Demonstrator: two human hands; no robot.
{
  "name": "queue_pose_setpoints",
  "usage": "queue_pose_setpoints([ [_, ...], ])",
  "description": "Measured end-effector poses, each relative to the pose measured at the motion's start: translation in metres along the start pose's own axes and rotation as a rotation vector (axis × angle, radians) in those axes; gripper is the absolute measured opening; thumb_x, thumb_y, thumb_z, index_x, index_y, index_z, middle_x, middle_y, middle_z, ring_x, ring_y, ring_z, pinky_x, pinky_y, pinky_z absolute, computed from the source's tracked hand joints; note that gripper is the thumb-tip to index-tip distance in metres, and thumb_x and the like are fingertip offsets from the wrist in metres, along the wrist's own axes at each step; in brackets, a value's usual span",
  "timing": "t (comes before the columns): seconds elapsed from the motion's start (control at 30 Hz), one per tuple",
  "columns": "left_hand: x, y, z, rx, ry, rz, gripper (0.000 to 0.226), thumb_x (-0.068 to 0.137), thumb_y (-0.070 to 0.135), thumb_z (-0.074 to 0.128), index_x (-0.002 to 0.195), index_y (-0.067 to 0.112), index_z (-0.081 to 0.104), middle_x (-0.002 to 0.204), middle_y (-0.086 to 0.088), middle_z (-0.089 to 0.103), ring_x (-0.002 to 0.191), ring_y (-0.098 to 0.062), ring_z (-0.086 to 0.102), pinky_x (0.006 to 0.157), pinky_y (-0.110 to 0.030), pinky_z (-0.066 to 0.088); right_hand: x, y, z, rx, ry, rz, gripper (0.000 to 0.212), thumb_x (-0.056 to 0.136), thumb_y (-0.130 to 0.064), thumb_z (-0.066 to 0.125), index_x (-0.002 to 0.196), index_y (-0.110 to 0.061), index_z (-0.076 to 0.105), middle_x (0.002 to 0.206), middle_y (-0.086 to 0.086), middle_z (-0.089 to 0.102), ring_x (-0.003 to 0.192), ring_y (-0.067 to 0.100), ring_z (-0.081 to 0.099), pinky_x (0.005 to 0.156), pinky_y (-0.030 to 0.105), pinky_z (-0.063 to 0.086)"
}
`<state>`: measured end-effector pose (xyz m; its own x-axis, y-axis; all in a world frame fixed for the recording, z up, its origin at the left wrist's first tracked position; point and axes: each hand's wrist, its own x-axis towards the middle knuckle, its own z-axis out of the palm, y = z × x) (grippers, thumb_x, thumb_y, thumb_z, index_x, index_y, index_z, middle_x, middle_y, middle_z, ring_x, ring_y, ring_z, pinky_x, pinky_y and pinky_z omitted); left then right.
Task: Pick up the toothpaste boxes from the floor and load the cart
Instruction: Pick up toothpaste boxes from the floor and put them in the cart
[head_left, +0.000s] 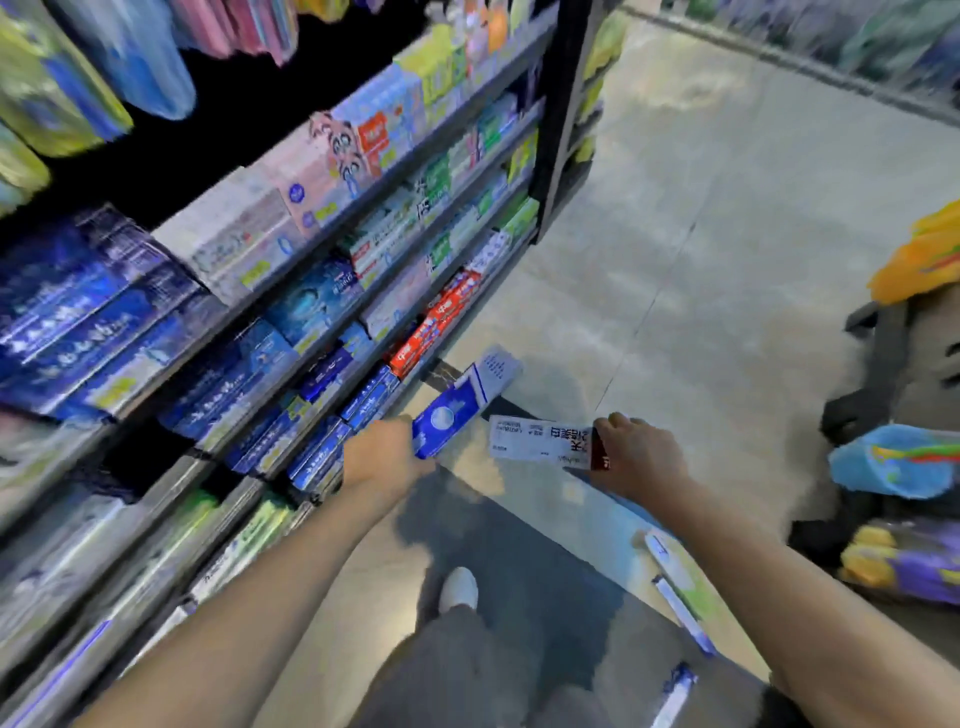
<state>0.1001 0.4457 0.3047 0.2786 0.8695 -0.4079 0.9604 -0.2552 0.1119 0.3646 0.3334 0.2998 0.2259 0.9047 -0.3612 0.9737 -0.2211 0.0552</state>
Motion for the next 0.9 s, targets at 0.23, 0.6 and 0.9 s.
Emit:
queue_pose_setpoints([
  [0.23, -0.100, -0.014, -0.031, 0.018, 0.121, -0.052, 0.049, 0.076, 0.047, 0.066, 0.113, 0.016, 0.057, 0.112, -0.007, 0.064, 0.104, -0.027, 0.060, 0.074, -0.033, 0.047, -0.096, -0.006, -0.048, -0.014, 0.124, -0.071, 0.053, 0.085, -0.053, 0.052, 0.120, -0.013, 0.051, 0.117, 0.006, 0.056, 0.106, 0.028, 0.057, 0.079, 0.034, 0.047],
  [0.6, -0.286, -0.031, 0.002, -0.039, 0.233, -0.235, 0.054, 0.073, 0.048, 0.069, 0.117, 0.018, 0.060, 0.105, -0.003, 0.066, 0.097, -0.025, 0.062, 0.070, -0.030, 0.046, -0.217, -0.039, -0.046, -0.152, 0.147, -0.297, 0.043, 0.086, -0.042, 0.058, 0.122, -0.018, 0.051, 0.114, 0.005, 0.058, 0.103, 0.024, 0.059, 0.078, 0.034, 0.050],
  [0.9, -0.454, -0.125, 0.017, -0.041, 0.275, -0.542, 0.046, 0.075, 0.042, 0.066, 0.115, 0.020, 0.058, 0.114, -0.008, 0.064, 0.104, -0.028, 0.060, 0.080, -0.033, 0.048, -0.270, -0.171, -0.046, -0.197, 0.214, -0.659, 0.042, 0.081, -0.039, 0.060, 0.115, -0.017, 0.052, 0.118, 0.006, 0.057, 0.108, 0.025, 0.058, 0.084, 0.035, 0.048],
])
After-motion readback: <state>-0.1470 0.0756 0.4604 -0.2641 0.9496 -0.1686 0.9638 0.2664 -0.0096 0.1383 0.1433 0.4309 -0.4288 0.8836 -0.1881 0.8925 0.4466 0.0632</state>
